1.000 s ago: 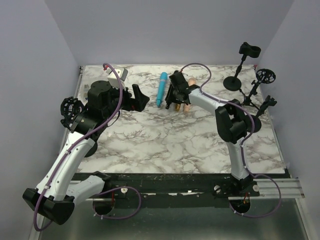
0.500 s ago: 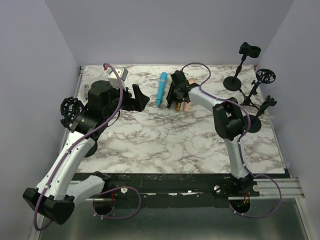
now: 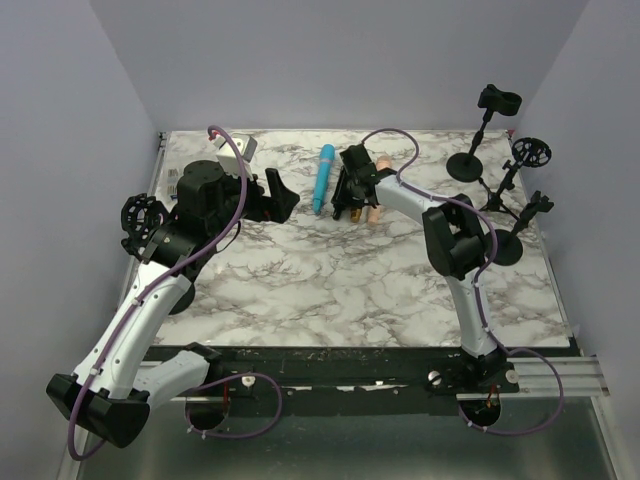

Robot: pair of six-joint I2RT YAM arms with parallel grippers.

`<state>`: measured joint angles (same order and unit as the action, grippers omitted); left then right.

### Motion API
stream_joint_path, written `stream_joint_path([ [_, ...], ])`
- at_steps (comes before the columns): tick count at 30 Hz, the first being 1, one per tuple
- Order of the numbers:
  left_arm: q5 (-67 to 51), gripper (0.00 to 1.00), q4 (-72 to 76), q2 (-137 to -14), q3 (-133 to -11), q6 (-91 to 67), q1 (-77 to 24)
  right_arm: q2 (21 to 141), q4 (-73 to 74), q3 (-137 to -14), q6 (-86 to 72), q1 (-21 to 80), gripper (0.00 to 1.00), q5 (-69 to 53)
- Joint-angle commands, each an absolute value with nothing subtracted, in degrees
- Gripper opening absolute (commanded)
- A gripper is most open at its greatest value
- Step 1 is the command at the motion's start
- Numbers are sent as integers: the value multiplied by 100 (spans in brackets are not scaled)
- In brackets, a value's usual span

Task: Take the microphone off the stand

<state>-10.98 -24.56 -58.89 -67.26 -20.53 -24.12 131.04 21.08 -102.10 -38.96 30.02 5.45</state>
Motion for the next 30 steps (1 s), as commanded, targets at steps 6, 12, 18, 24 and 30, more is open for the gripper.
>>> stream_joint_path([
  [6, -1151, 92, -2395, -5896, -6705, -2021, -2417, 13211, 2084, -10235, -3881, 2986, 39, 398],
  [12, -1176, 92, -2384, -5915, -6699, -2039, -2417, 13192, 2073, -10209, -3873, 2988, 48, 382],
  [18, -1161, 92, -2389, -5923, -6706, -2030, -2417, 13146, 2065, -10205, -3878, 2984, 51, 305],
  [24, -1160, 92, -2383, -5958, -6705, -2025, -2417, 12906, 2082, -10195, -3853, 2995, 51, 260],
  [30, -1107, 92, -2404, -6000, -6700, -2000, -2418, 12349, 2014, -10006, -3697, 2996, 59, 41],
])
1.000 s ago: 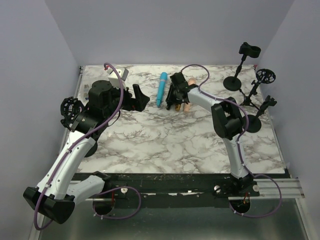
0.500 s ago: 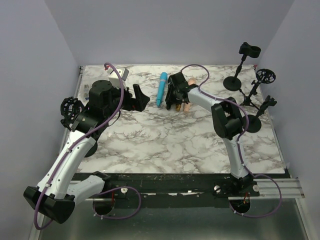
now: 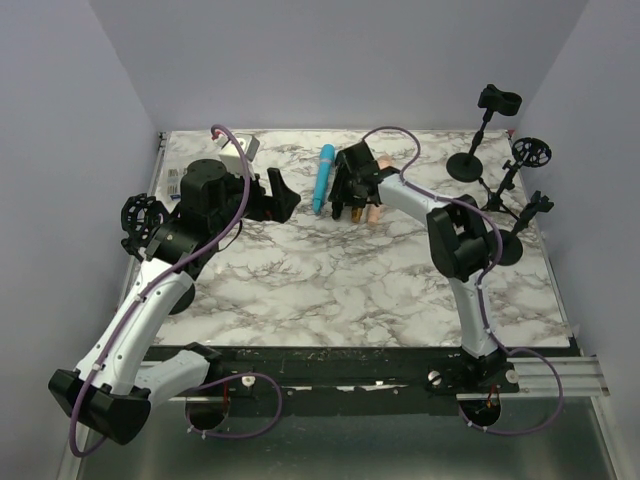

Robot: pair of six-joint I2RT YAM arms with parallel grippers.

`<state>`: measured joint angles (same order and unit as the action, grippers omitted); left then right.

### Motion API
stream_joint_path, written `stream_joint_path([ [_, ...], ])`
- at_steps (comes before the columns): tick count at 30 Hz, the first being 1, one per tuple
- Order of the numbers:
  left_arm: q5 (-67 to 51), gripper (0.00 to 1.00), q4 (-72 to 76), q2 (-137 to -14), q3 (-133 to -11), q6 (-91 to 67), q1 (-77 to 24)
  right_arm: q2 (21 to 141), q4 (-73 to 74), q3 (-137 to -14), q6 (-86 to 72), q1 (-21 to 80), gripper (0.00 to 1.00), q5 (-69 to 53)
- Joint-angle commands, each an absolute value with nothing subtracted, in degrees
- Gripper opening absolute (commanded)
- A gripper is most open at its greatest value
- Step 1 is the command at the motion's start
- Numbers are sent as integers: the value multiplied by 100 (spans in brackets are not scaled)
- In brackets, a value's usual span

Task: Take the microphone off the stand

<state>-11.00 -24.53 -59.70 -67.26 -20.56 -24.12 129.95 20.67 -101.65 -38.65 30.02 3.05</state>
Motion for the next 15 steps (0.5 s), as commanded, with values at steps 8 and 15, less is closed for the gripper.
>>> stream_joint_path([
  [8, -1016, 92, -2385, -6075, -6666, -1961, -2417, 10735, 1284, -8605, -3436, 2993, 80, -300],
  [15, -893, 92, -2311, -6124, -6598, -1868, -2417, 9276, -530, -6036, -3156, 2996, 94, -1527],
])
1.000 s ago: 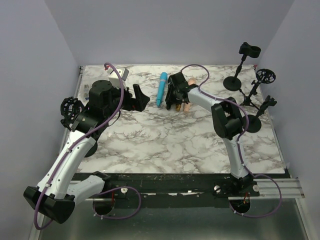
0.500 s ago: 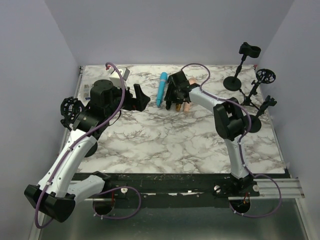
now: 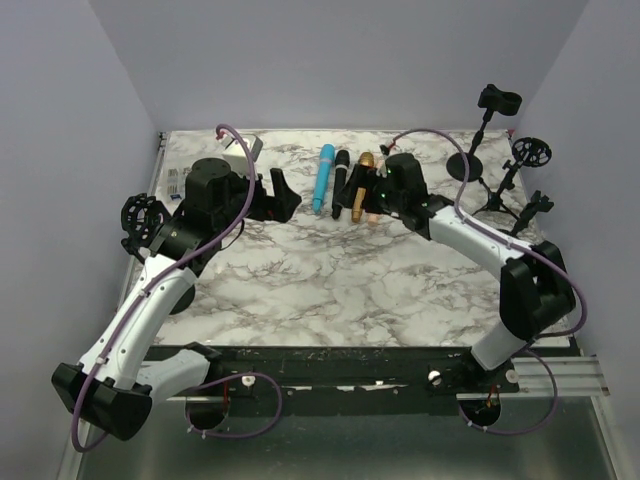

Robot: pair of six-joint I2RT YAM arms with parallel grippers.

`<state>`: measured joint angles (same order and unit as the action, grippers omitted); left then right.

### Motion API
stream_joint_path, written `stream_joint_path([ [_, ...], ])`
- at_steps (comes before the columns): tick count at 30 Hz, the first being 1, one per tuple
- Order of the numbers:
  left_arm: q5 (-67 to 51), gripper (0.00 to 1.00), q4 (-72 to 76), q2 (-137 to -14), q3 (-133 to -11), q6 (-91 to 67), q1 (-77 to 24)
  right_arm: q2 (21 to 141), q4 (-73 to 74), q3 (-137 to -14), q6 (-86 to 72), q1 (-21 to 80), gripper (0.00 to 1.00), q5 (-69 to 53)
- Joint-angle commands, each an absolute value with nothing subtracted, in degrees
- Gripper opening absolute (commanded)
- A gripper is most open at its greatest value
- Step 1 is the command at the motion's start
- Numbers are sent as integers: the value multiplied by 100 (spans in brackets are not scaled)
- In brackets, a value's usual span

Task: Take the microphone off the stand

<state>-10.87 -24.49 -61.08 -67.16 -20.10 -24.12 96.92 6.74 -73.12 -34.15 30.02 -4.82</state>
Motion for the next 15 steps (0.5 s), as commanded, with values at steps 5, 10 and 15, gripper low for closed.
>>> stream_joint_path([
  [5, -836, 92, -2101, -6090, -6440, -1764, -2417, 8975, -1590, -4825, -2974, 2993, 100, -2724],
  [10, -460, 92, -1710, -5947, -6075, -1571, -2458, 8823, -2054, -4347, -2843, 2997, 100, -3171],
  [15, 292, 92, -1383, -5855, -5728, -1232, -2513, 8761, -2596, -3990, -2927, 2999, 100, -3452],
])
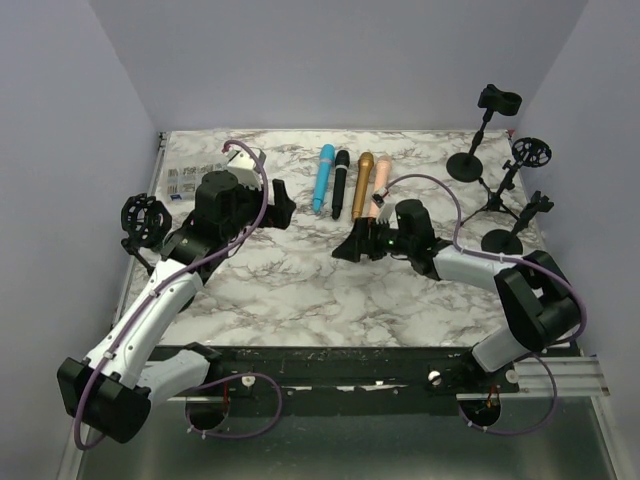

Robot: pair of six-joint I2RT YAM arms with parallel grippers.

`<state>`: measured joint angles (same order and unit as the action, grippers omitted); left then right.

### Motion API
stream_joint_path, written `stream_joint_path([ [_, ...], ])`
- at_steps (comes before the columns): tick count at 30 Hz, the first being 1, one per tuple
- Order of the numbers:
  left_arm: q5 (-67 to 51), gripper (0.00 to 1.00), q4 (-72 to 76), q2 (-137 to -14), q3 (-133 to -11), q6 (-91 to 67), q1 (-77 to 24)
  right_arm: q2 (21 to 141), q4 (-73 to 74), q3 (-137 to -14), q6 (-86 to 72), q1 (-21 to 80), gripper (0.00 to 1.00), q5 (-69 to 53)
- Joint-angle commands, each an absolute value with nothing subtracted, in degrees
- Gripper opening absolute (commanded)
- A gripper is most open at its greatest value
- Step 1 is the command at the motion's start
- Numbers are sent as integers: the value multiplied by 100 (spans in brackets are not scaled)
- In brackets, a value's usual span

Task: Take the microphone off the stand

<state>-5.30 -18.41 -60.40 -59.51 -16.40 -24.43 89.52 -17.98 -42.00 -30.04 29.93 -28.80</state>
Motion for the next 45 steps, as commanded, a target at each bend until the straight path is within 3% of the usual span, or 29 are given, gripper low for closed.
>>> stream_joint_path([
  [1, 501, 92, -1395, -5789, -5686, -1183, -2514, 8758, -2601, -3951, -2898, 3001, 100, -3479],
  [11, 1492, 99, -3035, -4335, -5734, -1778, -2505, 8703, -3221, -3509, -3039, 3000, 100, -3618],
  [24, 2991, 99, -6119, -3779, -7517, -2223, -2317, 8991, -3127, -3574, -3085, 3002, 100, -3509],
  [30, 2672, 98, -6567, -3998, -8052, -2113, -1325, 9062, -3094, -3573, -3068, 2997, 100, -3498],
  [45, 2655, 98, -6382, -3443, -7358, -2782, 404, 9052, -3173, -3512, -3129, 2995, 100, -3512],
])
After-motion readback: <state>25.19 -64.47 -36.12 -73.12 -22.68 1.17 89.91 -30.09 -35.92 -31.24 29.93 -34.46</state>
